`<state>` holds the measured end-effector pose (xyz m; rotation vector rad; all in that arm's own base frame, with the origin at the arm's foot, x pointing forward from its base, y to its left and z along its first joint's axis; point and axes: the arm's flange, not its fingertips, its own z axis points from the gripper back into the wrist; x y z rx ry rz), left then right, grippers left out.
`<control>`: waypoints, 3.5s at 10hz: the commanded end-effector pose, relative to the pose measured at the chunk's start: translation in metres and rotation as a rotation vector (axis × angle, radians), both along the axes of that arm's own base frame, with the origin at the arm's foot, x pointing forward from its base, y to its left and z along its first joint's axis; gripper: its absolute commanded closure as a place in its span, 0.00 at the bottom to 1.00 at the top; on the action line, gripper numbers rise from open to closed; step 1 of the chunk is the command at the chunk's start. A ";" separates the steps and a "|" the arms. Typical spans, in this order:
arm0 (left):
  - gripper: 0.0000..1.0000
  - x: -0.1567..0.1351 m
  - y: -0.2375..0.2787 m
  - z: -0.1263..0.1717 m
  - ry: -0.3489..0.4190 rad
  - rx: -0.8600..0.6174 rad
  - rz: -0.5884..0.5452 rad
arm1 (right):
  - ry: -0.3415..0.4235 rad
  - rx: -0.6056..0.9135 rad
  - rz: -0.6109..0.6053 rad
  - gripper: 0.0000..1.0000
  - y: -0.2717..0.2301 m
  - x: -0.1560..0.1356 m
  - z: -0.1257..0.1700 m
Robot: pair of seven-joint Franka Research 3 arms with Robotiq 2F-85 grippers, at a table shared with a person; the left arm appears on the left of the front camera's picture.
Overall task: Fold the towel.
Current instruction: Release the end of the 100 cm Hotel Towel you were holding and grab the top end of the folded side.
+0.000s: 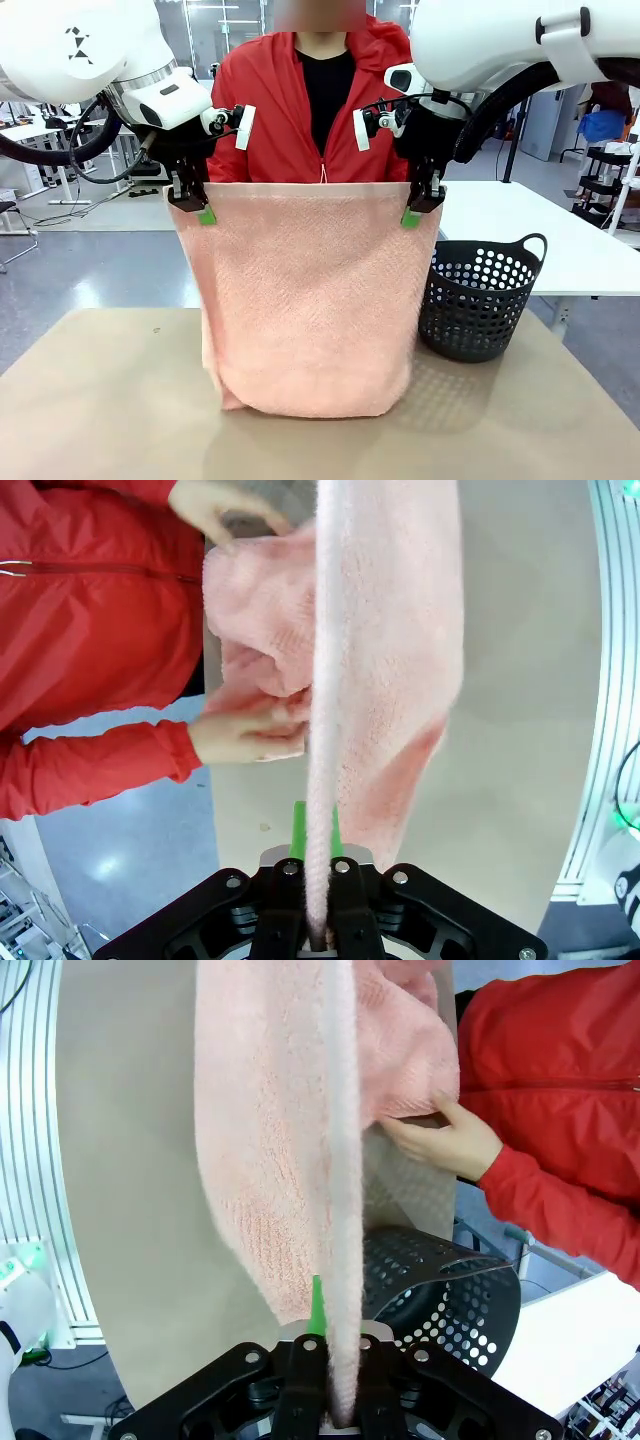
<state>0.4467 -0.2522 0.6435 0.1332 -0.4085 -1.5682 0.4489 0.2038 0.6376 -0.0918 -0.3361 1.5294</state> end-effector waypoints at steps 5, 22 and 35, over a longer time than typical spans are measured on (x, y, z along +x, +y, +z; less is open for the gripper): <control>1.00 -0.001 0.001 0.002 -0.004 0.000 -0.004 | 0.000 -0.004 0.003 1.00 0.000 -0.001 0.000; 1.00 -0.001 0.001 0.002 -0.004 0.000 -0.004 | 0.000 -0.004 0.003 1.00 0.000 -0.001 0.000; 1.00 -0.001 0.001 0.002 -0.004 0.000 -0.004 | 0.000 -0.004 0.003 1.00 0.000 -0.001 0.000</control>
